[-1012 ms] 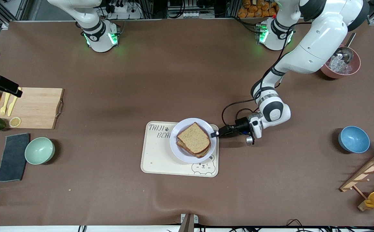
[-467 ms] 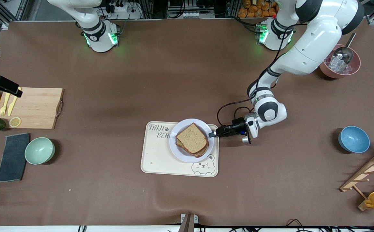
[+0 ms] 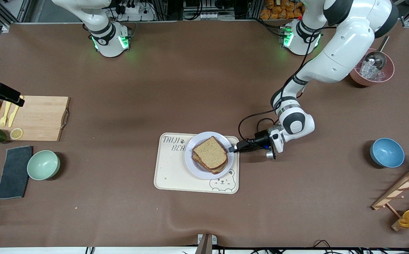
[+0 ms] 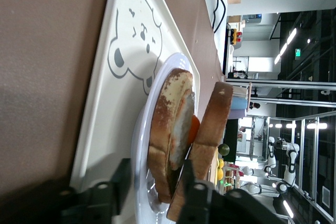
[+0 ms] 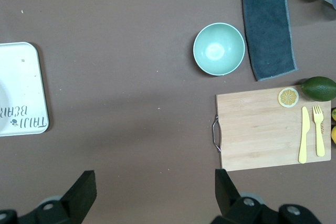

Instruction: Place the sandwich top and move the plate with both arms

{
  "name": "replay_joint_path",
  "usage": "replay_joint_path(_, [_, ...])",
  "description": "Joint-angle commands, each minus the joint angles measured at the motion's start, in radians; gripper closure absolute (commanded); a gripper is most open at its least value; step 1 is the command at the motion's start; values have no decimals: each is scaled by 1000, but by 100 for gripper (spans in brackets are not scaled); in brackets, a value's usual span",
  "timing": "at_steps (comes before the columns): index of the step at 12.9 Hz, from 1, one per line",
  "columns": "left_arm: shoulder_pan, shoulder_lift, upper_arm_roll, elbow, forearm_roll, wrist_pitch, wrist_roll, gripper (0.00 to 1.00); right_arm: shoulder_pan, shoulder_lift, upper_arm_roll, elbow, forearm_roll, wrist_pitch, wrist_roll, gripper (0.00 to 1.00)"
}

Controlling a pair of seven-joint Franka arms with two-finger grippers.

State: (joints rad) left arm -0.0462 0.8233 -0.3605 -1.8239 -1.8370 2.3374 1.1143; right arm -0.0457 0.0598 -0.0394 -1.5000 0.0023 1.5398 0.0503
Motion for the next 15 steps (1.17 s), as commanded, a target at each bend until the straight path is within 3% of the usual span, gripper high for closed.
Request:
replay_joint_path(1, [6,-16,2,-3,-4,13,-24,46,-11,11,7,18,-1,-3,13,0])
replay_joint_path(7, [35,-98,2,-54,10,13,-70,55,-11,15,7,18,-1,-3,13,0])
replay_joint_path(9, [71,-137,0,-80,71,10,-96,57,-11,15,9,18,1,-3,13,0])
replay_joint_path(11, [94,-214,0,-101,157,2,-221,60,-11,15,7,18,1,-3,13,0])
replay_joint_path(15, [192,-314,0,-58,514,-114,-569,62,-11,15,7,26,-1,-4,13,0])
